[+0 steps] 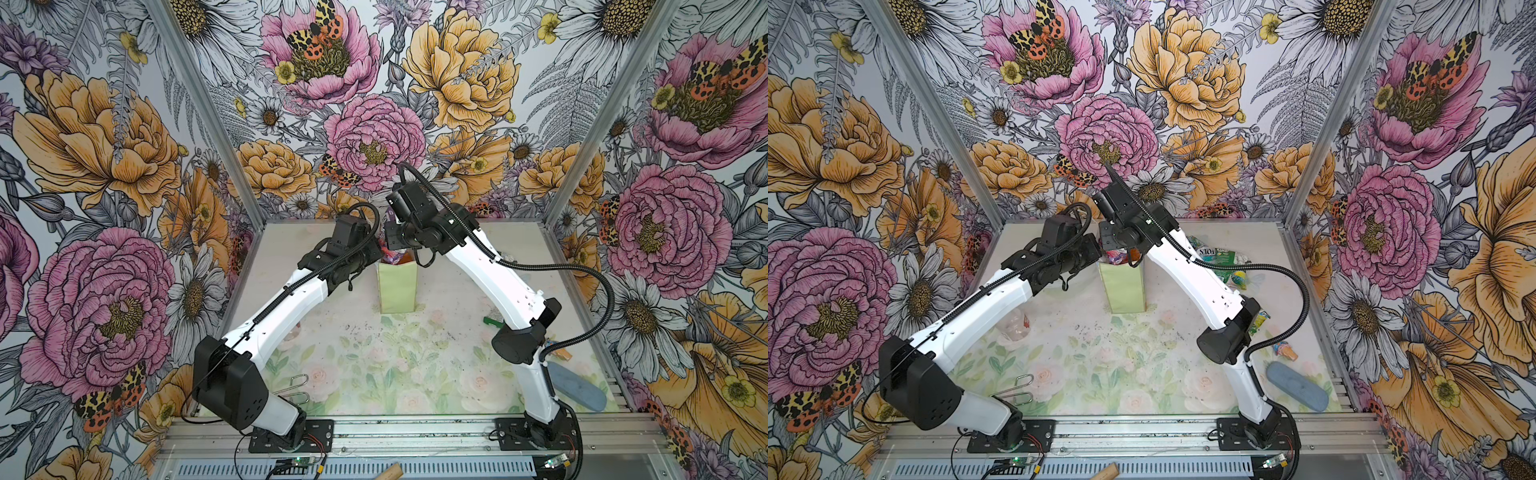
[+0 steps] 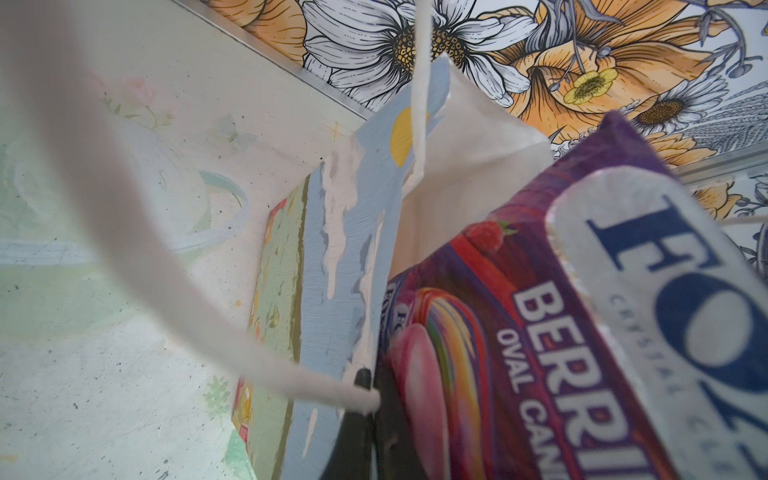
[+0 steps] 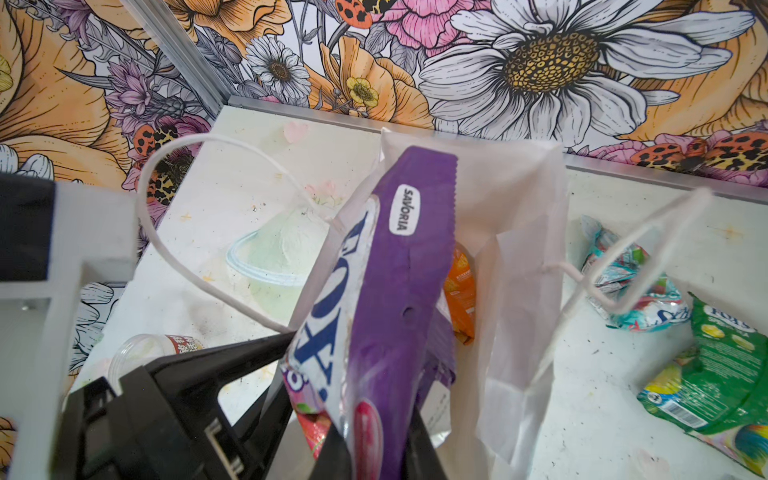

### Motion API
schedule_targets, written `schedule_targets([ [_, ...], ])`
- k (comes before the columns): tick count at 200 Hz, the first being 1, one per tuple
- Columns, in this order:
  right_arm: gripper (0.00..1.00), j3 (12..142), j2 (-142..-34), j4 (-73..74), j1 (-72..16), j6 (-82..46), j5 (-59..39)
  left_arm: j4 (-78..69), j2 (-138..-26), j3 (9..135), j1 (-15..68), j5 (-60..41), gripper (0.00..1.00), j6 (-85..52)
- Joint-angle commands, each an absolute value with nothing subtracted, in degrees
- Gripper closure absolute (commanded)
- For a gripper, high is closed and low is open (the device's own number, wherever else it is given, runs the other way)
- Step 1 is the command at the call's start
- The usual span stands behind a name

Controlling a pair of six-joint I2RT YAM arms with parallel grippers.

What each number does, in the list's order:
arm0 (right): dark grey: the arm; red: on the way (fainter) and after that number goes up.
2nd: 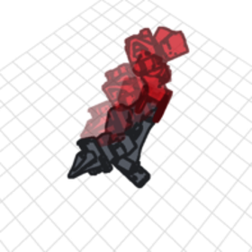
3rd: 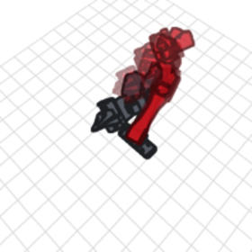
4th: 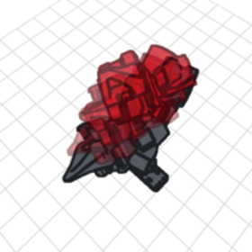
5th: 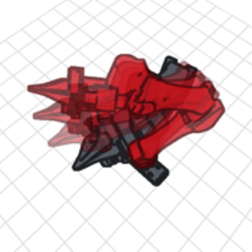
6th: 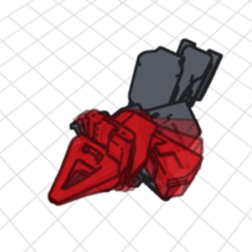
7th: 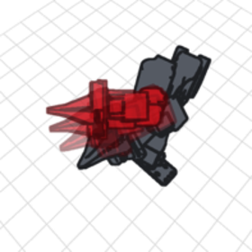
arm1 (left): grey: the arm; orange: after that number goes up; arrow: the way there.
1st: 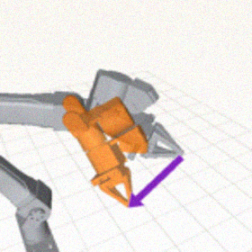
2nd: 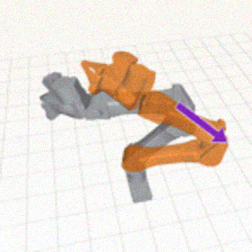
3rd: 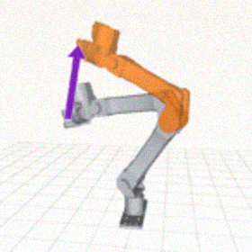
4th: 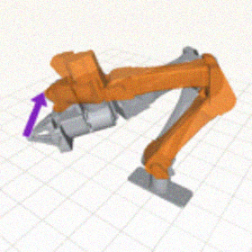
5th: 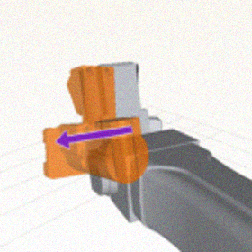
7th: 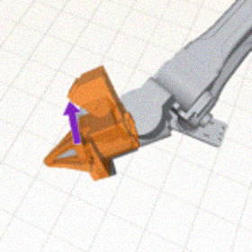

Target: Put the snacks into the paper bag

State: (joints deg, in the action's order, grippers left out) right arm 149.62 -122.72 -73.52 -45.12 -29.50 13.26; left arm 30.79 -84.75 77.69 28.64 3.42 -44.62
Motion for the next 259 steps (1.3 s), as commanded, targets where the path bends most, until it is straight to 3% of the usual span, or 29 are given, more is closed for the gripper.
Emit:
schedule_targets([
  [1, 1.00, 148.73, -120.00, -73.18, -45.11, -31.97, 12.38, 30.15, -83.58, 78.62, 28.78, 2.52, 1.00, -44.22],
  [53, 1.00, 148.10, -119.97, -74.38, -45.10, -33.88, 11.04, 30.00, -83.84, 78.62, 28.70, 2.29, 1.00, -44.23],
  [105, 0.88, 147.95, -120.38, -74.63, -45.09, -34.28, 8.85, 29.97, -83.71, 78.38, 28.74, 2.40, 1.00, -44.30],
  [149, 0.67, 147.90, -119.61, -76.09, -45.09, -34.45, 9.48, 29.88, -83.70, 78.41, 28.59, 2.29, 1.00, -44.25],
  [259, 0.54, 147.75, -113.04, -75.41, -44.58, -29.60, 9.58, 29.56, -83.80, 77.59, 28.06, 2.02, 1.00, -44.46],
])
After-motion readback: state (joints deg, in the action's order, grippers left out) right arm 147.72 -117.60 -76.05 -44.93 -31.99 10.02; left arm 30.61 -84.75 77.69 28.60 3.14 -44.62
